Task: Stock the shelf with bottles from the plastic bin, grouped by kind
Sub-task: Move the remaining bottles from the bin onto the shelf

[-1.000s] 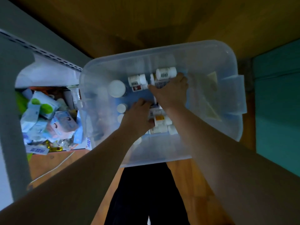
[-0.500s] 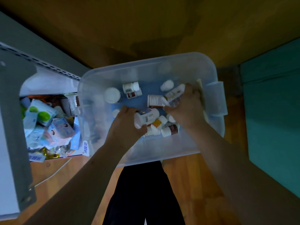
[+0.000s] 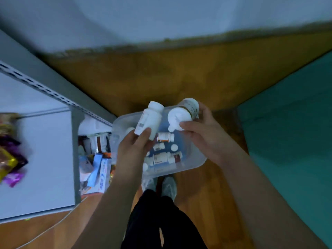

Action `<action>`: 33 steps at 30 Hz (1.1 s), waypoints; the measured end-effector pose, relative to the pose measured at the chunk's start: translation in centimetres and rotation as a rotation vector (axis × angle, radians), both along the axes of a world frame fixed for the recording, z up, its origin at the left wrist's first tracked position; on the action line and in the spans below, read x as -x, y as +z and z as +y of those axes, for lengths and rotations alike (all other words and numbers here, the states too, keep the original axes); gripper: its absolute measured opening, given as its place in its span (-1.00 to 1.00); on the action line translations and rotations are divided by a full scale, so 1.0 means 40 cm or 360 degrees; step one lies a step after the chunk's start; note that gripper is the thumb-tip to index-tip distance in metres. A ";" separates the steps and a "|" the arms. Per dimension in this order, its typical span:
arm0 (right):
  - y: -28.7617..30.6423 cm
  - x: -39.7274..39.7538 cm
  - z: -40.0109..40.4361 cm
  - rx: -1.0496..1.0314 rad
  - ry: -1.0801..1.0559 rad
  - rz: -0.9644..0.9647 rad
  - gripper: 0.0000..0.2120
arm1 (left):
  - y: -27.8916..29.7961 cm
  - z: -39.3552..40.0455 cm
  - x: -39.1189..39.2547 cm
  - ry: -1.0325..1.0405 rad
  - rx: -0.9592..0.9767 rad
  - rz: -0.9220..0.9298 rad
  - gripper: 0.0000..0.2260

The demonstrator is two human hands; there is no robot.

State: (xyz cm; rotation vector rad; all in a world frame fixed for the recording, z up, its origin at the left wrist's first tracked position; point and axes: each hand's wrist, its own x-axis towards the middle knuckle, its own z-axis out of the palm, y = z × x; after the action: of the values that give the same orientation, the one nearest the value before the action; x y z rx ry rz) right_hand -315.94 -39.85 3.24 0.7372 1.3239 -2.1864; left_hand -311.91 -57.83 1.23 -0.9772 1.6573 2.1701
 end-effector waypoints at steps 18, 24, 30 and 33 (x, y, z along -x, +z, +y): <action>0.867 -0.072 -0.311 0.0071 -0.0051 0.0887 -0.51 | 0.841 -0.257 -0.128 0.0019 -0.0918 0.0887 -0.25; 0.903 -0.210 -0.557 -0.0283 0.0207 0.1009 -0.66 | 0.868 -0.519 -0.288 0.0028 -0.0617 0.0924 -0.45; 0.844 -0.306 -0.788 -0.0665 0.0374 0.1128 -0.56 | 0.798 -0.789 -0.399 0.0046 0.0514 0.0662 -0.68; 0.807 -0.326 -0.857 -0.0872 0.0382 0.1284 -0.52 | 0.772 -0.878 -0.408 -0.0006 0.1062 0.0723 -0.75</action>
State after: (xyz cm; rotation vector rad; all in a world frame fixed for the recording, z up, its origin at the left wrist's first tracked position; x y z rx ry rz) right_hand -302.92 -74.11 35.51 -0.2009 2.3134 -1.9858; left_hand -295.58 -92.96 32.09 -0.6187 2.6950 1.9537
